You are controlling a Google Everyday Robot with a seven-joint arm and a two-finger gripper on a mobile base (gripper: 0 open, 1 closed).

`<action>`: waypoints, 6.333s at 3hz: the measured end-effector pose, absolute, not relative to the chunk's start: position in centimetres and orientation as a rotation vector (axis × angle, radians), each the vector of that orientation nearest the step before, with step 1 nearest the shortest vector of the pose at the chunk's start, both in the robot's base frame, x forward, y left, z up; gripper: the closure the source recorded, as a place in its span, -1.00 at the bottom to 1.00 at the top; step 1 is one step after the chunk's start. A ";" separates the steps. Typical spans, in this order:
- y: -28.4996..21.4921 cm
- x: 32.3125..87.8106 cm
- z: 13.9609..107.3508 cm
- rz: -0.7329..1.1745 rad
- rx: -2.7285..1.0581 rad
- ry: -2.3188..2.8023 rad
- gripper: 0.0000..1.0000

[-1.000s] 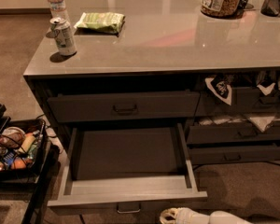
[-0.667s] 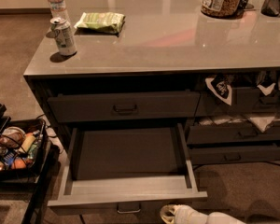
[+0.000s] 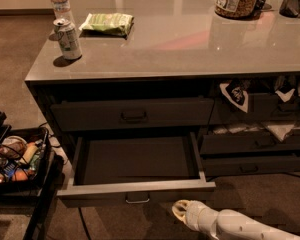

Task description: Close middle drawer

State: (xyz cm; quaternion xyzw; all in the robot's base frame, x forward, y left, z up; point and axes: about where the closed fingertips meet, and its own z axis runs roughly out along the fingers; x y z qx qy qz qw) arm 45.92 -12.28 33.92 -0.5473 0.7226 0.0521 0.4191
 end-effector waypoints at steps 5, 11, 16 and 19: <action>-11.1 54.3 33.0 0.027 -1.394 1.699 1.00; -11.3 69.4 35.0 -0.176 -1.440 1.641 1.00; -12.7 56.9 41.2 -0.218 -1.436 1.577 1.00; -8.5 41.5 43.6 -0.512 -1.328 1.514 1.00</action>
Offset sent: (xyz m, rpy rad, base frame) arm 0.0064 0.0023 -0.0086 0.0059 -0.0622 -0.0127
